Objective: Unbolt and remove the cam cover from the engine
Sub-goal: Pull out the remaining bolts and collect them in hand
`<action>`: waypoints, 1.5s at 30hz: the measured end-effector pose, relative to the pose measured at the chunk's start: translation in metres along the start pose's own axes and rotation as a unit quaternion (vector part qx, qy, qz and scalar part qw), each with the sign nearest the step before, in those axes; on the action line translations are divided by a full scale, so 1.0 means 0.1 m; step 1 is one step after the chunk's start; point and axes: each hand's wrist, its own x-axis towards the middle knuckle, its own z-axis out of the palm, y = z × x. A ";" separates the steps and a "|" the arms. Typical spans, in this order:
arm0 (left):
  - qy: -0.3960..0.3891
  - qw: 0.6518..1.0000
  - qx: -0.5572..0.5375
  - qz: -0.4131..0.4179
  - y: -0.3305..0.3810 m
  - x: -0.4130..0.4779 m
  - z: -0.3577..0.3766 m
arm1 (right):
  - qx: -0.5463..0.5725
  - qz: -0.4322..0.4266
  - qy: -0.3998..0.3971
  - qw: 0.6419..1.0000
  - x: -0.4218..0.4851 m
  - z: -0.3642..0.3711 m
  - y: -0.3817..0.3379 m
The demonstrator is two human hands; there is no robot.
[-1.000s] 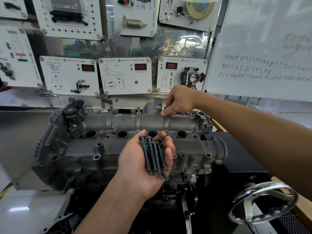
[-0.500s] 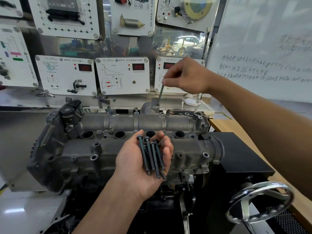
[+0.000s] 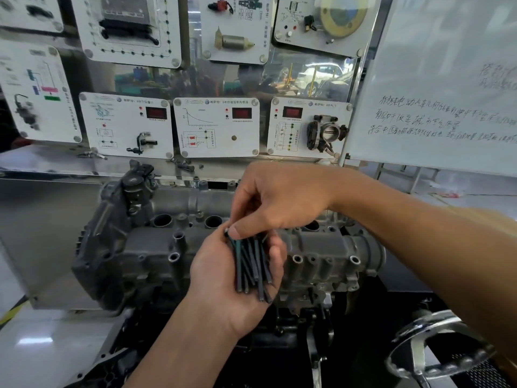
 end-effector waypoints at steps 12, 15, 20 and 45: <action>0.013 0.998 -0.059 -0.015 0.20 -0.11 -0.05 | -0.140 0.202 0.158 0.956 0.94 -0.14 0.84; 0.015 0.998 -0.057 -0.001 0.28 -0.11 -0.08 | -0.207 0.188 0.103 0.955 1.07 -0.15 0.85; 0.013 0.998 -0.054 0.006 0.32 -0.05 -0.12 | -0.260 0.209 0.005 0.943 1.16 -0.23 0.75; 0.009 0.999 -0.052 0.000 0.32 0.04 -0.10 | -0.238 0.146 0.004 0.960 1.08 -0.27 0.77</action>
